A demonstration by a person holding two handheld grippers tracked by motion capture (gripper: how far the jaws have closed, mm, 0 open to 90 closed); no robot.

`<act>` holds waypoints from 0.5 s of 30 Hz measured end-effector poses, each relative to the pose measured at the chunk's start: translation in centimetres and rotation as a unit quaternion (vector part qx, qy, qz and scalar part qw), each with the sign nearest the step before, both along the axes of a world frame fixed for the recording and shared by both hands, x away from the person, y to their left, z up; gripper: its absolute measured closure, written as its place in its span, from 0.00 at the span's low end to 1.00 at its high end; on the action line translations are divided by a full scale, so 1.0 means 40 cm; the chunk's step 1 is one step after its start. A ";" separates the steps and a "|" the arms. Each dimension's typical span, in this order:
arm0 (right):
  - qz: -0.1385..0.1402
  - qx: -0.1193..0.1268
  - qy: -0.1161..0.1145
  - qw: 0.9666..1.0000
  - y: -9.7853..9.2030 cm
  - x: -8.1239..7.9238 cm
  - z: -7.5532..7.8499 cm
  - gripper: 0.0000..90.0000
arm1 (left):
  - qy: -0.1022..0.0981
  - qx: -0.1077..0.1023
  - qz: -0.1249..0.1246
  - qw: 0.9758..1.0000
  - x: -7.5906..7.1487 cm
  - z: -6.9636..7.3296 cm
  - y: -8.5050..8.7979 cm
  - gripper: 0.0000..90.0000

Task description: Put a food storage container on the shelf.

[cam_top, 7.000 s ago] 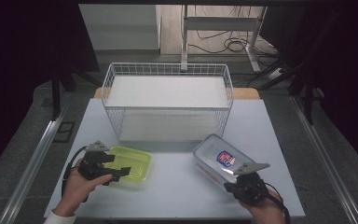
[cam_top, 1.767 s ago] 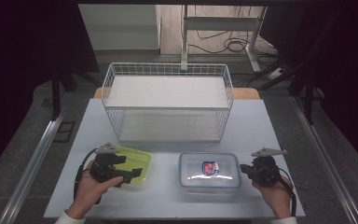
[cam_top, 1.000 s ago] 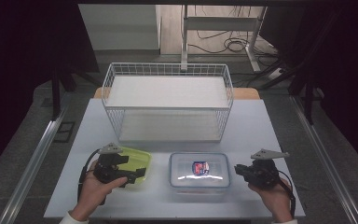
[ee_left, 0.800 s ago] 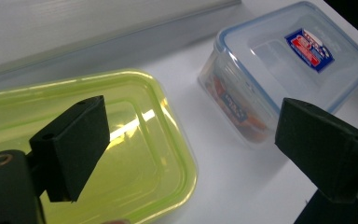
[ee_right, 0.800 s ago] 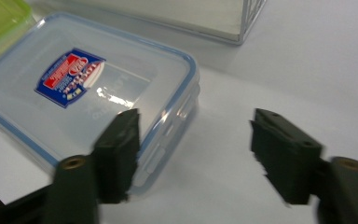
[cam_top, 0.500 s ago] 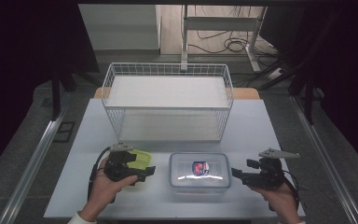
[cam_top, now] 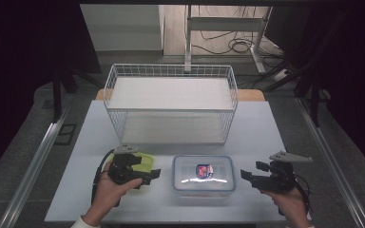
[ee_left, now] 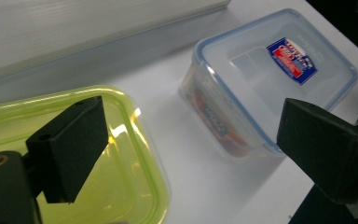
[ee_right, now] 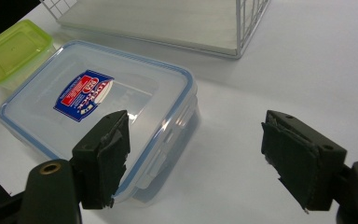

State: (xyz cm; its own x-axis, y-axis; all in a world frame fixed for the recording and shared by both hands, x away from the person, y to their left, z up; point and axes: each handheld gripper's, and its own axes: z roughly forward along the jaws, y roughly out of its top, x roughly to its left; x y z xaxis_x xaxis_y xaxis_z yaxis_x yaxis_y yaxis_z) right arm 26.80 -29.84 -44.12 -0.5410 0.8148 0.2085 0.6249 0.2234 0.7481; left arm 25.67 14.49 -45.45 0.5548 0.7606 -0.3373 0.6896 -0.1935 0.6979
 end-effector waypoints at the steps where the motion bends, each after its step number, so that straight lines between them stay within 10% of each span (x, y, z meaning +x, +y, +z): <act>1: 0.000 -0.001 0.001 1.000 0.000 0.001 -0.001 0.26 | 0.002 -0.001 0.000 1.000 0.001 0.001 -0.002 0.09; 15: 0.003 0.000 0.011 1.000 0.008 0.003 -0.015 0.26 | 0.068 -0.060 -0.029 0.995 0.056 -0.020 -0.087 0.07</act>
